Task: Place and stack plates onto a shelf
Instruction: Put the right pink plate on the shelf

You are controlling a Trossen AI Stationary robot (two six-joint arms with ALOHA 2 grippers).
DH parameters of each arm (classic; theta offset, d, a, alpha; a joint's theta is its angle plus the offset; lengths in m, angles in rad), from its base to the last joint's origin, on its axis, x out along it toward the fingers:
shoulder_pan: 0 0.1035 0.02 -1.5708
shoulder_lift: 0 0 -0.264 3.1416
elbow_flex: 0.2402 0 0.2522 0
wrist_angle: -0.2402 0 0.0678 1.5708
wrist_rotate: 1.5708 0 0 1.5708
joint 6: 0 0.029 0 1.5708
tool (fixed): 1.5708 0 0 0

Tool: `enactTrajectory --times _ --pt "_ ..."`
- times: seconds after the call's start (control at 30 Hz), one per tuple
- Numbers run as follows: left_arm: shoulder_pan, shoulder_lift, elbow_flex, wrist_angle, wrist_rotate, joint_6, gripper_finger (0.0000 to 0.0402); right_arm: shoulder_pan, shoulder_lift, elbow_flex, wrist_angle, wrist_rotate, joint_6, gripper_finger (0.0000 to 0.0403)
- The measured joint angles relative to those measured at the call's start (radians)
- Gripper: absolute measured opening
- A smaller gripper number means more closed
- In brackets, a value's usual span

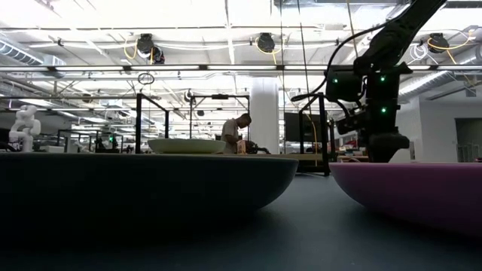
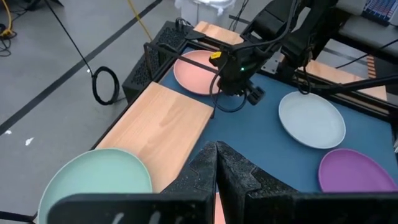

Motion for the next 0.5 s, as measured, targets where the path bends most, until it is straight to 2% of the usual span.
enactTrajectory --times 0.37,0.5 --pt "-0.011 0.0 0.0 0.0 0.0 -0.012 0.001 0.0 -0.002 0.0 0.001 0.009 0.039 0.0011" --pt "-0.011 0.0 0.0 0.0 0.0 -0.012 0.001 0.002 -0.002 0.001 -0.003 0.01 0.066 0.0007"
